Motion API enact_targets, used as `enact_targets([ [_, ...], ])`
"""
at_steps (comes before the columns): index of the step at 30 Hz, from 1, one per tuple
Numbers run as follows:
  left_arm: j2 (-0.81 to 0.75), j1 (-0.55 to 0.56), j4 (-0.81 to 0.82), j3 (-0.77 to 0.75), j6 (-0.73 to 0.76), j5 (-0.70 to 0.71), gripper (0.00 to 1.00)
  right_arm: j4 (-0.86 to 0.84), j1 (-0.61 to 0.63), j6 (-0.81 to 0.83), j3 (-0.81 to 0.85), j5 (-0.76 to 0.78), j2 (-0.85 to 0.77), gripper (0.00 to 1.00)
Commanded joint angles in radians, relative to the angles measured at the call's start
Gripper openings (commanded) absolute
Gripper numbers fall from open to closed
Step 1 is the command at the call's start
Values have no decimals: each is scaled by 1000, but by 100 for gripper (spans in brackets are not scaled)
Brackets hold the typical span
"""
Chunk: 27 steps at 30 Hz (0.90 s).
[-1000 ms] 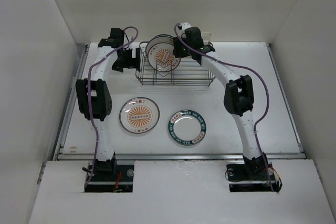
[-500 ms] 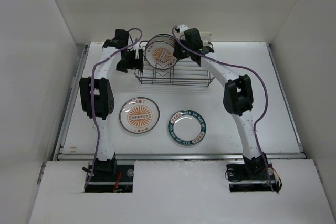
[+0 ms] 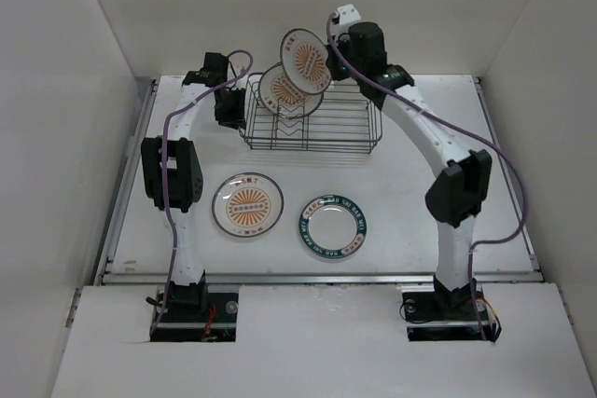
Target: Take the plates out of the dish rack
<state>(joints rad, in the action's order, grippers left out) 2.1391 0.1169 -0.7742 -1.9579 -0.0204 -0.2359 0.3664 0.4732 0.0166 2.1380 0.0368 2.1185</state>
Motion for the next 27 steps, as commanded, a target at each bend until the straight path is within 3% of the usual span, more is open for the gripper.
enact_targets([
  [1, -15, 0, 1, 5, -7, -16, 23, -2, 18, -81, -27, 54, -221, 0],
  [6, -25, 0, 1, 14, -16, -25, 28, 198, 18, -197, -197, -164, -393, 0],
  [14, -57, 0, 1, 4, -7, -25, 49, 309, 18, -308, -844, -626, -669, 0],
  [18, -77, 0, -17, -18, -7, -35, 57, 241, 18, -377, -1065, -667, -773, 0],
  [22, -102, 0, -27, -27, -7, -36, 59, 204, 18, -435, -1176, -667, -830, 0],
  [27, -146, 0, -36, -4, -7, -45, 63, 184, 18, -446, -1267, -576, -787, 0],
])
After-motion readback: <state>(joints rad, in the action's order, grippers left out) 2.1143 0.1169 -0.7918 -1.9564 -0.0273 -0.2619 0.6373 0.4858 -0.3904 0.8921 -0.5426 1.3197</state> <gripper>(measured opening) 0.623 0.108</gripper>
